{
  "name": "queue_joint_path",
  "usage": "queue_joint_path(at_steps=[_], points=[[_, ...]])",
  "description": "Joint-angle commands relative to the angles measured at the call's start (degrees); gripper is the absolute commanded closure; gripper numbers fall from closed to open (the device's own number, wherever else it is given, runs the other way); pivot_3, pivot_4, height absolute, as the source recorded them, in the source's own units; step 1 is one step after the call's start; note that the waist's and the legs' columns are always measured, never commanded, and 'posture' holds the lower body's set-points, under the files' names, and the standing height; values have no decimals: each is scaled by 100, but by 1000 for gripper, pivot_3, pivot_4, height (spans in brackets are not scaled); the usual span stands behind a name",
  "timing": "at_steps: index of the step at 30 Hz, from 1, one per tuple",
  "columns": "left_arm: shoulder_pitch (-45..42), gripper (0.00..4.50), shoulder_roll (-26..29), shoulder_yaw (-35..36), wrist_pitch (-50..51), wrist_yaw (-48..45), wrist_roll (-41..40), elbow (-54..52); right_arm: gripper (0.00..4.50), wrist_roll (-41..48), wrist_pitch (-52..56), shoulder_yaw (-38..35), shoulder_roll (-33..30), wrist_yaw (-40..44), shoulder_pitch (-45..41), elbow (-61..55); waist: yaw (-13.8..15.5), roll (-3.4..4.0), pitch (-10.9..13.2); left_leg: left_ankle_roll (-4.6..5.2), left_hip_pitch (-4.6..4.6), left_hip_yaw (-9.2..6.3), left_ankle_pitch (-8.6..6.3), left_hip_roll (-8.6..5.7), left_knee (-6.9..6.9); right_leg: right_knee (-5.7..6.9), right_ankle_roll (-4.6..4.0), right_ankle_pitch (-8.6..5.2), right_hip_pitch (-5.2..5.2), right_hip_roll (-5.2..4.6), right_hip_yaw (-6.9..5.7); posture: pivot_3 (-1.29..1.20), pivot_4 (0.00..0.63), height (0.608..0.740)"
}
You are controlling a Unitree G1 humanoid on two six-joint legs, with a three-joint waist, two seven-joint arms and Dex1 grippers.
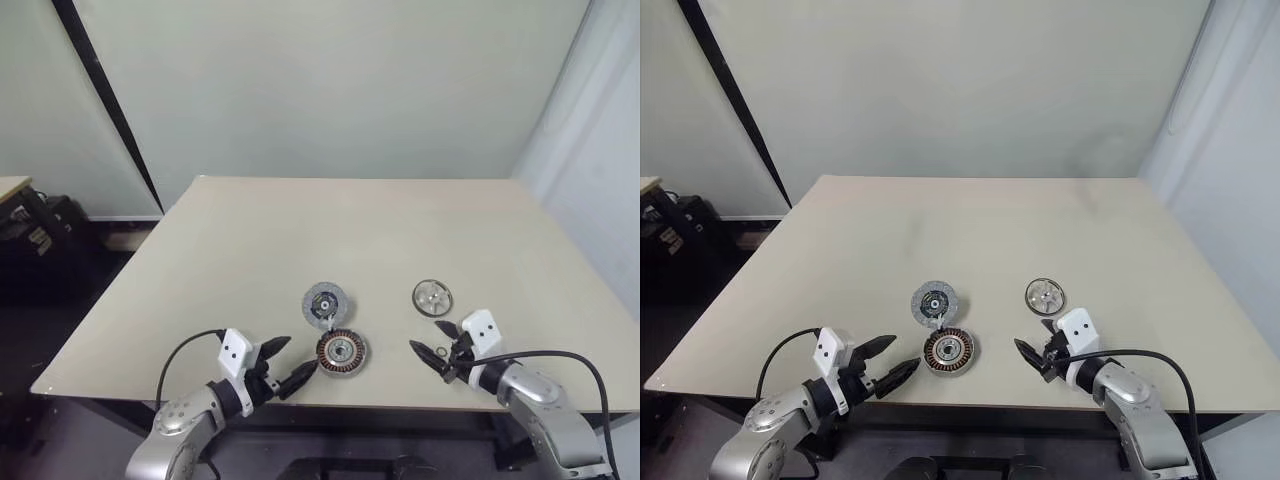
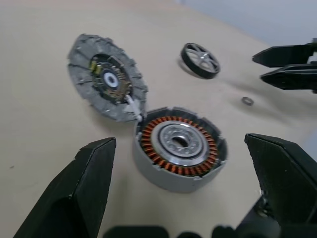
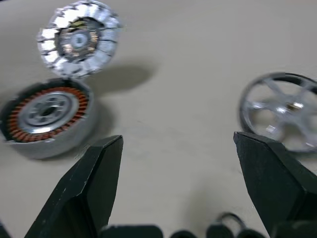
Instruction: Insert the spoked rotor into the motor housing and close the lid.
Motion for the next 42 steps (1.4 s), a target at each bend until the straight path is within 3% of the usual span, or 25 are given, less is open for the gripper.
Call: queue_joint_path(at_steps=[1,13,29,33,39,42], points=[[27,51,177,-167,15,-309,-86,-264,615,27,183,-188,-52,-189,46,-362,-1,-1,0,0,0,0,0,1,0,-1,0,0,-1,0,0,0,0,740],[-258,51,187,-383,122,-533,-91,-78,615,-365,934,105,-150,-577,89,-211,-1,0,2,-2,-9,0,-2,2,0,-6,-1,0,-6,-1,-1,0,0,740],[-360,51,211,-449,28,-612,-4,85,615,-557,946,126,118,-879,-325,702,-6,0,2,3,-9,0,1,0,0,-6,0,0,-6,0,-2,0,0,740],[-361,0,201,-445,8,-605,7,92,1534,-542,968,103,144,-899,-314,734,-6,0,2,20,-9,0,10,1,-2,-6,0,0,-5,1,-2,0,0,740],[-393,0,188,-422,-12,-577,26,137,3643,-532,985,84,166,-935,-324,752,-6,0,2,20,-8,-1,9,1,0,-6,0,0,-5,0,-2,0,0,740],[-418,0,176,-401,-30,-554,32,180,3745,-531,930,68,195,-951,-341,770,-7,0,2,17,-8,0,7,1,0,-6,0,0,-5,0,-2,0,0,740]])
